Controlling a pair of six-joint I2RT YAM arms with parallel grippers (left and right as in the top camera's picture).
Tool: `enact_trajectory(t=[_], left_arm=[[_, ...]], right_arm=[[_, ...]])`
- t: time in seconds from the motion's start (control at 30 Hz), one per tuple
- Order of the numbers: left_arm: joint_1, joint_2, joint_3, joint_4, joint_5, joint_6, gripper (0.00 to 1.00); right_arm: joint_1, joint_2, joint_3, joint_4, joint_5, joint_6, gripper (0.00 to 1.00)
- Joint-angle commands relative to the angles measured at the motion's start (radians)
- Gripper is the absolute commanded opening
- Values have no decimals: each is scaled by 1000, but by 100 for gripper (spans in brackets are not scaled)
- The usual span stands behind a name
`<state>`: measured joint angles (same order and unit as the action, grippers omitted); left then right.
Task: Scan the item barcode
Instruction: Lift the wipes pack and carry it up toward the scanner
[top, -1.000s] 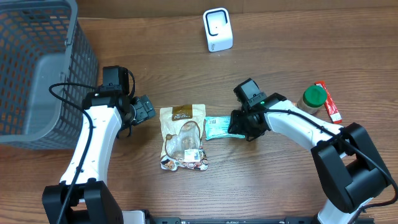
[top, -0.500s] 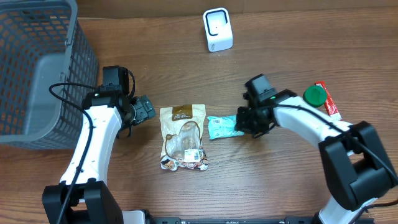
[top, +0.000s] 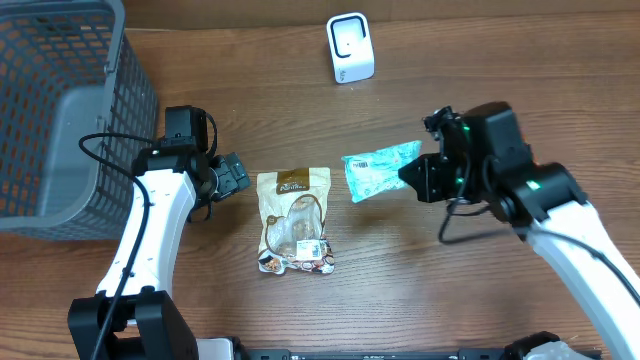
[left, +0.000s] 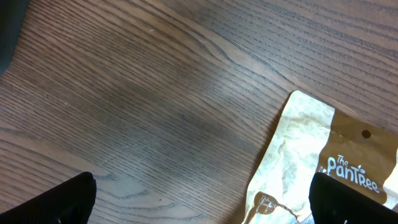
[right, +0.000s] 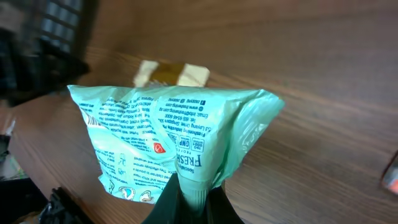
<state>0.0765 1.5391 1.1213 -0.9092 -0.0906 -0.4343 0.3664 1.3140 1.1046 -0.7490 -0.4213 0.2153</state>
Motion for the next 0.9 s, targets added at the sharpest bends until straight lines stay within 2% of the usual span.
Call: enact_trajectory(t=[0.0, 0.47, 0.67, 0.87], left_arm=[[2, -2, 14, 1, -10, 11, 100], [2, -2, 14, 1, -10, 11, 100], [2, -2, 14, 1, -10, 11, 100], [2, -2, 14, 1, -10, 11, 100]], right_arm=[[2, -67, 4, 10, 29, -38, 4], [3, -77, 3, 10, 24, -38, 4], [3, -77, 8, 84, 26, -37, 3], [3, -50, 117, 93, 54, -68, 3]])
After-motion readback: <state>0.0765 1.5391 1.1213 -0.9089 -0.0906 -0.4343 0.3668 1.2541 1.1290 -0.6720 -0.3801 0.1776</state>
